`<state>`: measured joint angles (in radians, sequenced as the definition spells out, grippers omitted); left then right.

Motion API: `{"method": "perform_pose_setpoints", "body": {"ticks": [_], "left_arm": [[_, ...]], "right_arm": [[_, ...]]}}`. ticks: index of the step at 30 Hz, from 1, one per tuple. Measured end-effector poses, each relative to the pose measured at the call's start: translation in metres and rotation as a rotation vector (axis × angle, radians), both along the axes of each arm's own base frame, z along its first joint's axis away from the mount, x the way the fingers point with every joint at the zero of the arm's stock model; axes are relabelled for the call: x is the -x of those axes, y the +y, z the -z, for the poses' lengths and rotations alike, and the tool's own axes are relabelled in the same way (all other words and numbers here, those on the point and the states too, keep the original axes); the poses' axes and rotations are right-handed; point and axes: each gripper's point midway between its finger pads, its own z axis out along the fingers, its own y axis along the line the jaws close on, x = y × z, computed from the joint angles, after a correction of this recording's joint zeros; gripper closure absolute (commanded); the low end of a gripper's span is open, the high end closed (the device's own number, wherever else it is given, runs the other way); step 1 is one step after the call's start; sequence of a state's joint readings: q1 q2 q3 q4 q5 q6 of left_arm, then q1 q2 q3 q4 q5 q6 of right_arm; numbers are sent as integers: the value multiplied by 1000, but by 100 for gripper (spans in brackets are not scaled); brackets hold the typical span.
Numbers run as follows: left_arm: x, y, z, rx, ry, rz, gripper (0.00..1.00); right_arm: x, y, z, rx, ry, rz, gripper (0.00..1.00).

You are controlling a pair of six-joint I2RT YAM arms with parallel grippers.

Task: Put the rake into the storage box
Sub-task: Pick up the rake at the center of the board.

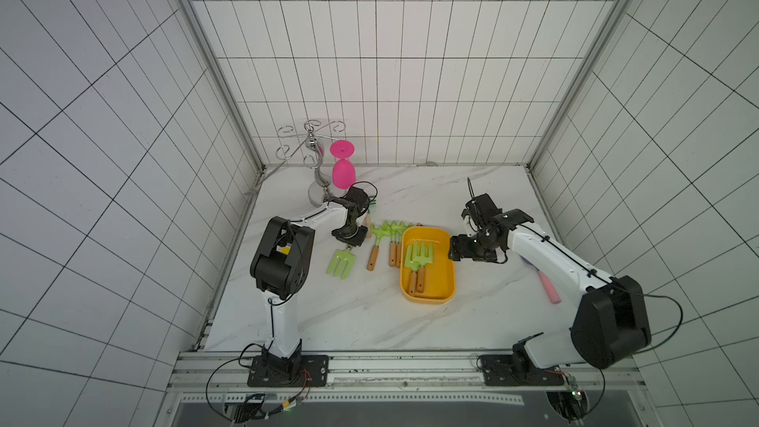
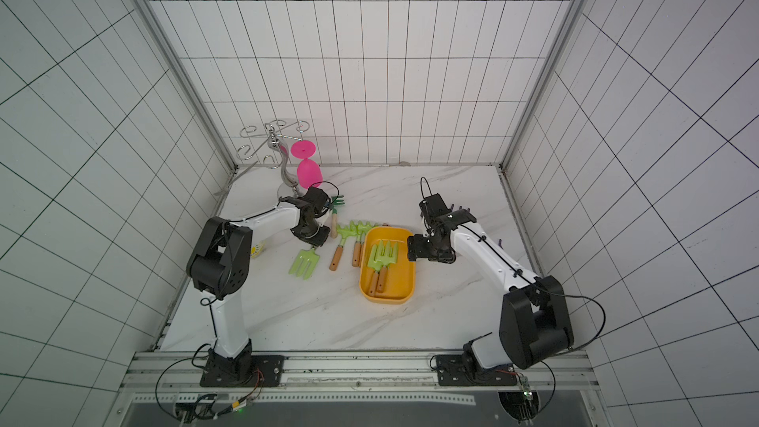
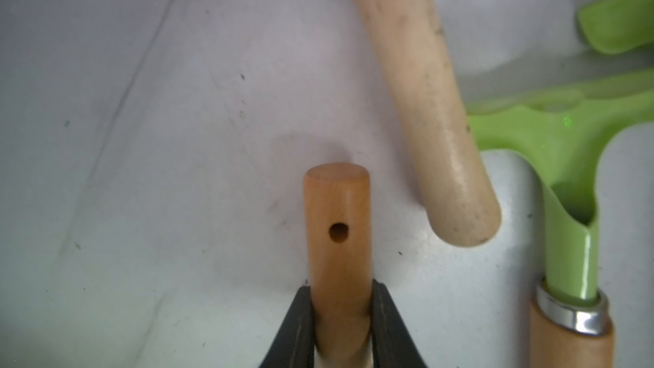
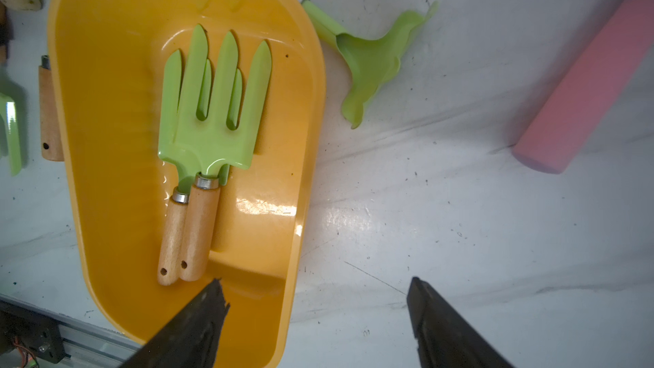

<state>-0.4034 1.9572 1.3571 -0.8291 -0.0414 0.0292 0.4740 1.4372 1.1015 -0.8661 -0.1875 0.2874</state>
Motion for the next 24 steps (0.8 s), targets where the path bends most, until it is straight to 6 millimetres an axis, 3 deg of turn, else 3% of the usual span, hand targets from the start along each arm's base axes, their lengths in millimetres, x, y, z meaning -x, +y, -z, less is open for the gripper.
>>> {"method": "perform_pose_setpoints", "body": {"ticks": [4, 9, 14, 17, 20, 24], "left_arm": [[24, -22, -40, 28, -19, 48, 100], [55, -73, -142, 285, -147, 154, 100], [86, -98, -215, 624, -171, 222, 100], [99, -112, -239, 855, -129, 243, 100], [109, -124, -246, 1039, -37, 245, 100], [126, -137, -252, 1180, 95, 278, 100]], "right_arm": [[3, 7, -19, -52, -60, -68, 16], [2, 30, -58, -209, -177, -154, 19], [-6, 72, -114, -500, -331, -218, 23], [4, 89, -150, -662, -447, -281, 24], [14, 101, -179, -781, -505, -348, 28], [17, 116, -195, -884, -523, -391, 31]]}}
